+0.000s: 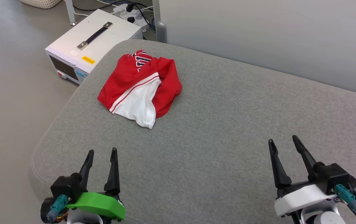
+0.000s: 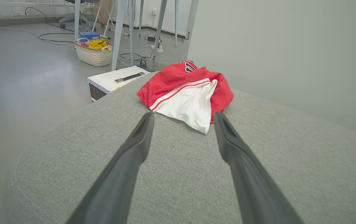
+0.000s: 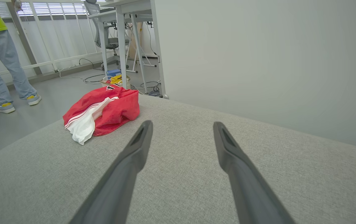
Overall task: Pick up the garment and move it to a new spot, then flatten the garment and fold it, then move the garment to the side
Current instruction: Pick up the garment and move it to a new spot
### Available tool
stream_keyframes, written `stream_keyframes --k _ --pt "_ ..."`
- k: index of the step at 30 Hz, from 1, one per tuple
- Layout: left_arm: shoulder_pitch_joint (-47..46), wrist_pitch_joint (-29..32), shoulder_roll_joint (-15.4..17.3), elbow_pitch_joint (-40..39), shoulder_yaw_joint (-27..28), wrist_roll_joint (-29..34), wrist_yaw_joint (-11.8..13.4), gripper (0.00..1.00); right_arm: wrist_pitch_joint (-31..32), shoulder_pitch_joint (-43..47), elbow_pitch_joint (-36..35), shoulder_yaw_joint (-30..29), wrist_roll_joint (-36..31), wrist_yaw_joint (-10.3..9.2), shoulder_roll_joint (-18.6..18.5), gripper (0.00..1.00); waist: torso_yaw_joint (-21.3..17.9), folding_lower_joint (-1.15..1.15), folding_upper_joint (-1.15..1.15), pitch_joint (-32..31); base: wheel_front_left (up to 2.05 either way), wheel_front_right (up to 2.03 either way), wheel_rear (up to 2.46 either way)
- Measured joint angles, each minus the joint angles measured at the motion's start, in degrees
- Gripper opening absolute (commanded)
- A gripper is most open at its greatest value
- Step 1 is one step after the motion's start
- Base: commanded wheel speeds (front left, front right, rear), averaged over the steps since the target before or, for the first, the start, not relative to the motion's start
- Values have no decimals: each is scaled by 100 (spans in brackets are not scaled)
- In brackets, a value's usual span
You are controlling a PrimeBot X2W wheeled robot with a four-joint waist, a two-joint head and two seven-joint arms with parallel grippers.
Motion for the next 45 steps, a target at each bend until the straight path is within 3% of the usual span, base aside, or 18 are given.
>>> stream_keyframes --k 10,16,22,29,31,35,45 --pt "-80 -1 0 92 -22 -22 -47 100 0 -179 -45 36 -77 0 -7 100 -32 0 0 257 0 0 0" --pt "-855 11 112 798 -166 1 -144 100 0 -336 -132 21 -140 0 -155 100 -156 0 0 599 0 0 0" --pt "-2121 912 657 1547 -472 -269 -180 100 0 -588 -260 54 -185 0 -331 100 -340 0 0 1077 0 0 0" --pt "-3185 2498 1401 1884 -1234 -1399 -194 100 0 -842 -385 126 -227 0 -394 100 -634 1 0 1620 0 0 0" --pt "-3331 3020 1761 1952 -1516 -1600 -194 100 0 -876 -390 147 -235 0 -389 100 -760 1 0 1735 0 0 0" --pt "-3553 3355 2229 2013 -1666 -1815 -194 100 0 -941 -391 147 -235 0 -377 100 -972 0 0 1920 0 0 0" --pt "-3912 3416 2501 2119 -1797 -2040 -194 100 0 -1052 -428 199 -253 0 -378 100 -1313 0 0 2361 0 0 0"
